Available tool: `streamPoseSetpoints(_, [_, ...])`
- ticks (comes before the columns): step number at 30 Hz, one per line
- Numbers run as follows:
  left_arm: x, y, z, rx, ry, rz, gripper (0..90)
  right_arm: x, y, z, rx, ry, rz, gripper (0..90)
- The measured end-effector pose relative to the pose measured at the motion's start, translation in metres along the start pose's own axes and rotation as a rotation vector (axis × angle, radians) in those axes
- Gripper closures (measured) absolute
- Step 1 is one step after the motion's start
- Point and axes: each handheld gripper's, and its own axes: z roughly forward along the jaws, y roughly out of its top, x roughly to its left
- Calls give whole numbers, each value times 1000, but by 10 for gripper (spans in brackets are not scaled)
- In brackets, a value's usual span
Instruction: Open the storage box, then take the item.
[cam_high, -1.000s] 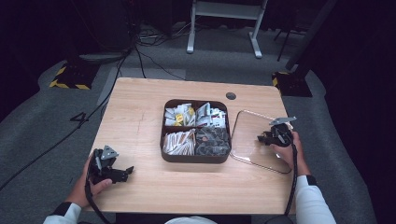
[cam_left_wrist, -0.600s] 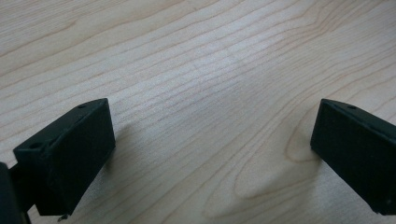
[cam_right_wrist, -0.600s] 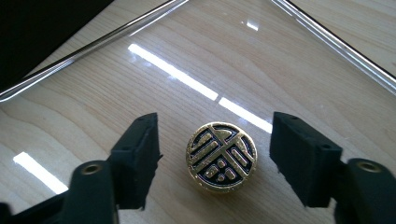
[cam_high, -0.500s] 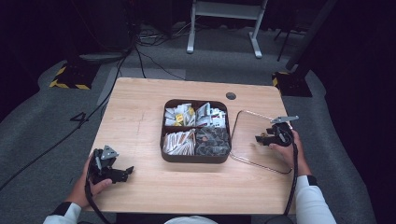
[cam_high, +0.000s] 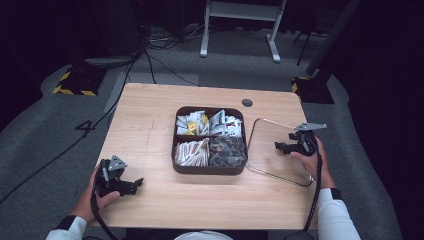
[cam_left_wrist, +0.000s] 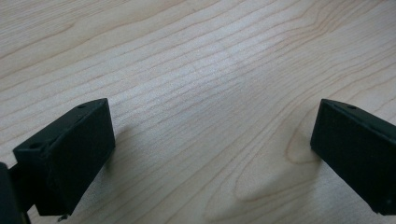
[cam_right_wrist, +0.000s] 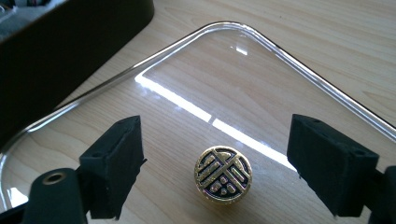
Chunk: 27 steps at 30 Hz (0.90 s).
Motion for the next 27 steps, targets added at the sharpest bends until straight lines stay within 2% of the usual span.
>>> streamPoseSetpoints(3, [0, 0, 0, -2, 2, 1, 0, 3, 2, -4, -23, 11, 3, 229])
streamPoseSetpoints(5, [0, 0, 0, -4, 3, 1, 0, 7, 4, -7, -30, -12, -10, 225])
streamPoseSetpoints(6, [0, 0, 0, -4, 3, 0, 1, 9, 6, -9, -49, 2, -12, 228])
streamPoseSetpoints(13, [0, 0, 1, -2, 1, 4, 0, 21, 19, -13, -78, 20, -33, 232])
streamPoseSetpoints(16, [1, 0, 1, -4, 2, 4, 0, 29, 29, -15, -100, 28, -65, 234])
streamPoseSetpoints(20, [1, 1, 1, -4, 2, 4, 0, 36, 37, -15, -106, 19, -85, 234])
streamPoseSetpoints(27, [0, 0, 1, -1, 0, 1, 0, 53, 56, -5, -111, 49, -129, 237])
